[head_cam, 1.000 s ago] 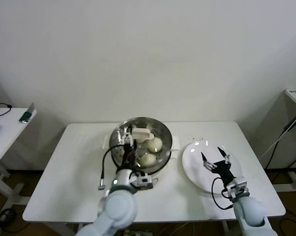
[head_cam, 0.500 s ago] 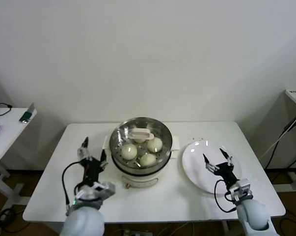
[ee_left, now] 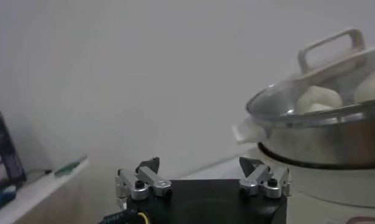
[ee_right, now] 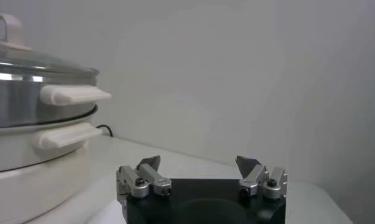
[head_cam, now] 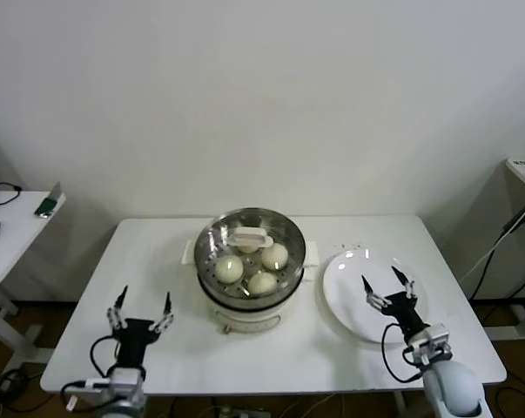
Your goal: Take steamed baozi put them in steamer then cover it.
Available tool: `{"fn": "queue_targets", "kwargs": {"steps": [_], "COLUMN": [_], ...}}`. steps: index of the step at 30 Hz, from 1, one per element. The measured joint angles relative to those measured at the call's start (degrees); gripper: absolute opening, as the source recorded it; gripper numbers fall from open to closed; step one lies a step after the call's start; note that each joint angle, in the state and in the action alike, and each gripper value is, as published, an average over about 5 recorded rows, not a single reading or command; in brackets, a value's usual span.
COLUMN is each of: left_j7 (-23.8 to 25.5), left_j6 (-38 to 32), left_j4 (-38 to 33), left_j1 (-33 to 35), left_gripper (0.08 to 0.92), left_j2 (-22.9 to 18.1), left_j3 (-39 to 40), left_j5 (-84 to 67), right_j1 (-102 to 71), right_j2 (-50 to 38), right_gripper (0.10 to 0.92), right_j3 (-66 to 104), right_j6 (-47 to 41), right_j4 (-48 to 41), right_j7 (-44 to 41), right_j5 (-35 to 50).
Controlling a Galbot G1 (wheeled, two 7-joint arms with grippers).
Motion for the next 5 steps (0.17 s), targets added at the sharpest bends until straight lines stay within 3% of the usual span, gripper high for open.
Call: {"fn": "queue_targets", "kwargs": {"steps": [5], "left_j7": [0.4], "left_j6": [-5.3], "left_j4": [1.9], "left_j1": [1.1], "left_gripper": [0.823], "left_j2": [-1.3], "left_j3": [-2.2], "left_j5": [-4.1], "right_j1": [-0.5], "right_j2": [-0.1], "right_gripper": [0.823], "right_j3": [0.1], "right_j6": [0.1], "right_j4": [0.5], "right_j7": [-0.1], "right_j5": [0.6]}}
